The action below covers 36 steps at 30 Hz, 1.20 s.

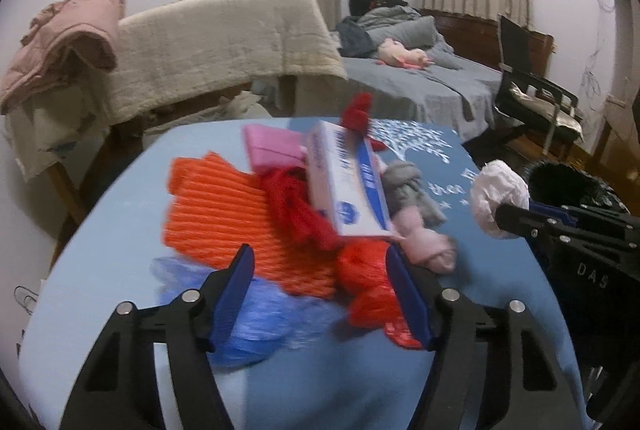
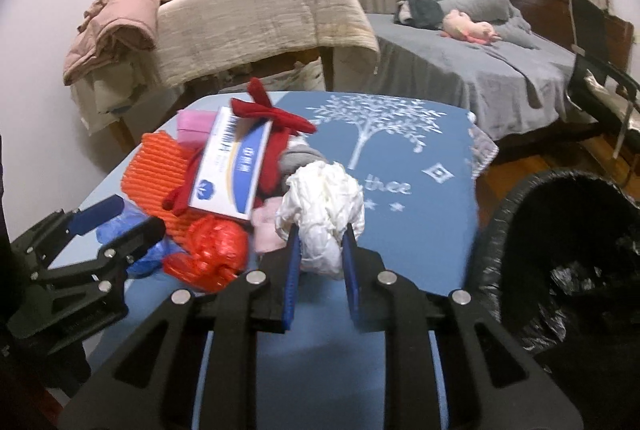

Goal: Collect trash
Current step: 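Grasp the white tissue with the right tool while the left tool grasps the red plastic bag, then carry both items over the bin and open both tools to drop them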

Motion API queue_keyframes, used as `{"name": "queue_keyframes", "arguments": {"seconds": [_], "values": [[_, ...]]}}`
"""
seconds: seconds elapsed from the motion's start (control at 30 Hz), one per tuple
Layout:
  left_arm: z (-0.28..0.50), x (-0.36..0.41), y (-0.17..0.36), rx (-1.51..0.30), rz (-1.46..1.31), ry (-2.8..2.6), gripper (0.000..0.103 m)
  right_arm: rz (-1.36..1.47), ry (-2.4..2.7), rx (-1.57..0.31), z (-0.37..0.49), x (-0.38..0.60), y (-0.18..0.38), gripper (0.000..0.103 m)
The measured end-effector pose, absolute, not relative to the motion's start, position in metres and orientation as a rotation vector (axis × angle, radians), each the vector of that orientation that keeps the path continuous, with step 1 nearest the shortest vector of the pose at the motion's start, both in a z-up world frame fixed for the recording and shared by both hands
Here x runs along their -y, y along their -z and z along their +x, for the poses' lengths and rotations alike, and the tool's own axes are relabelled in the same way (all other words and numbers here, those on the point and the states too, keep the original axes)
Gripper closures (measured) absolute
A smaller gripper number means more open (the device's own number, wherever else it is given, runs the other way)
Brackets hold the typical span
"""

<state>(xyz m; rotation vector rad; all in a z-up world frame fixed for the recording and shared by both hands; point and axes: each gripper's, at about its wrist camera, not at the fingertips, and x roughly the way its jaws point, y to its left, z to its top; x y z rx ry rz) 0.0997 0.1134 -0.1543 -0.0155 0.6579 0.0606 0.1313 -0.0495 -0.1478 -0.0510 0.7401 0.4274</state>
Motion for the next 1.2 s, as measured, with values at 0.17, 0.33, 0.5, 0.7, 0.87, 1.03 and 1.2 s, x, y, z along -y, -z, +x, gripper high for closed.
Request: {"name": "queue_keyframes", "arguments": {"seconds": [0.17,0.33,0.5,0.7,0.87,1.03,1.2], "values": [[0.111,-0.09,0.169,-0.7,0.006,-0.014,0.042,-0.042,-0.405,-0.75,0.129,0.065,0.151,0.084],[0.124,-0.081,0.186,-0.767,0.021,-0.009,0.051,-0.038,-0.397,-0.755,0.127,0.073,0.151,0.084],[0.129,-0.078,0.19,-0.796,0.022,0.001,0.073,-0.031,-0.387,-0.759,0.123,0.078,0.151,0.084],[0.114,-0.076,0.177,-0.751,0.018,0.008,0.08,-0.03,-0.392,-0.743,0.118,0.081,0.146,0.084],[0.099,-0.073,0.156,-0.709,0.016,0.026,0.08,-0.025,-0.395,-0.718,0.11,0.084,0.136,0.084],[0.09,-0.063,0.137,-0.668,0.02,0.05,0.08,-0.008,-0.387,-0.69,0.102,0.09,0.121,0.084],[0.093,-0.05,0.121,-0.627,0.018,0.081,0.08,0.007,-0.362,-0.648,0.094,0.108,0.103,0.084]]}}
